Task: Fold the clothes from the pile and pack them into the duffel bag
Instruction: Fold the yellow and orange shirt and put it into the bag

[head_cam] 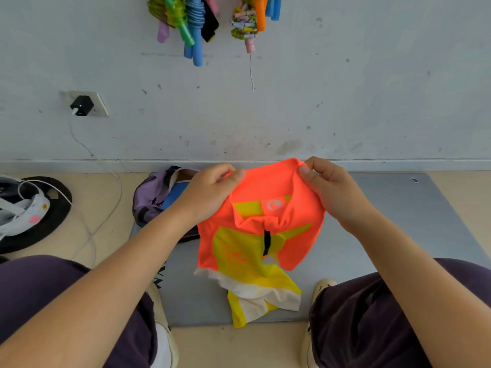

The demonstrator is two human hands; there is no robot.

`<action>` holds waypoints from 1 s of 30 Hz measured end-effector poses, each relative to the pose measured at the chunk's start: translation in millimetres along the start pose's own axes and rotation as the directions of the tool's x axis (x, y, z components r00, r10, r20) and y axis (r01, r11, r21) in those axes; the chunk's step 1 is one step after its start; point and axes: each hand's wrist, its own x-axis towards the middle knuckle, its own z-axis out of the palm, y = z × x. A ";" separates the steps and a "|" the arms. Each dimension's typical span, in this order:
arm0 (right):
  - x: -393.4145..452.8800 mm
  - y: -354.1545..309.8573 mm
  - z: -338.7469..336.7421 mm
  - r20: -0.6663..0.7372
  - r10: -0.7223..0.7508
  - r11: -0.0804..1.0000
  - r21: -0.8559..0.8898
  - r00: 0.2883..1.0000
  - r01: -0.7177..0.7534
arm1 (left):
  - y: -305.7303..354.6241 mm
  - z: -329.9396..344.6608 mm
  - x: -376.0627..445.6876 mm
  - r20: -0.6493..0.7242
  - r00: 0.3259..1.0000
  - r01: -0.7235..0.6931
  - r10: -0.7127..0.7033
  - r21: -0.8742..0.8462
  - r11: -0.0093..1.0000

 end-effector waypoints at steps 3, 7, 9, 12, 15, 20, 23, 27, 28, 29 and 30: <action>2.3 -0.1 -3.7 -0.098 -0.004 0.999 0.041 0.995 0.008 | 1.2 -9.0 -1.0 0.253 0.963 0.146 -0.092 -0.204 0.968; 4.4 2.0 -12.5 -0.171 0.057 0.978 0.206 0.984 -0.021 | -7.1 -14.3 -5.1 0.504 0.849 0.183 -0.158 -0.001 0.983; 3.9 2.6 -12.9 -0.155 0.066 0.976 0.217 0.986 -0.031 | -10.3 -7.9 -6.1 0.434 0.890 0.172 -0.136 -0.044 0.984; 3.1 3.0 -11.5 -0.089 0.099 0.987 0.134 0.991 -0.087 | -7.7 -3.9 -5.8 0.286 0.953 0.192 -0.099 -0.318 0.928; -0.5 -0.4 -15.0 0.106 0.137 0.990 0.032 0.985 -0.141 | -1.5 -8.7 -1.9 0.037 0.996 0.089 -0.082 -0.362 0.928; -4.5 -1.9 -19.5 0.408 0.290 0.915 -0.383 0.866 -0.126 | 0.7 -15.1 -3.5 -0.170 0.970 -0.158 0.174 0.107 0.982; -1.7 6.1 -21.5 0.344 0.241 0.944 -0.302 0.908 -0.136 | -1.4 -15.9 -5.1 -0.182 0.961 -0.168 0.210 0.222 0.961; -1.6 7.2 -19.7 0.305 0.155 0.972 0.121 0.939 -0.200 | -0.7 -17.6 -4.0 -0.199 0.975 -0.092 0.103 0.064 0.994; -1.0 7.0 -17.8 0.286 0.164 0.956 0.191 0.944 -0.224 | -0.2 -17.5 -3.4 -0.188 0.981 -0.058 0.053 -0.023 0.998; -0.6 6.5 -16.5 0.261 0.185 0.936 0.246 0.947 -0.250 | 0.4 -17.0 -2.8 -0.176 0.984 -0.027 0.010 -0.096 0.995; 0.0 5.6 -16.7 0.238 0.206 0.923 0.273 0.949 -0.269 | 0.7 -16.7 -2.3 -0.170 0.985 -0.002 -0.023 -0.148 0.989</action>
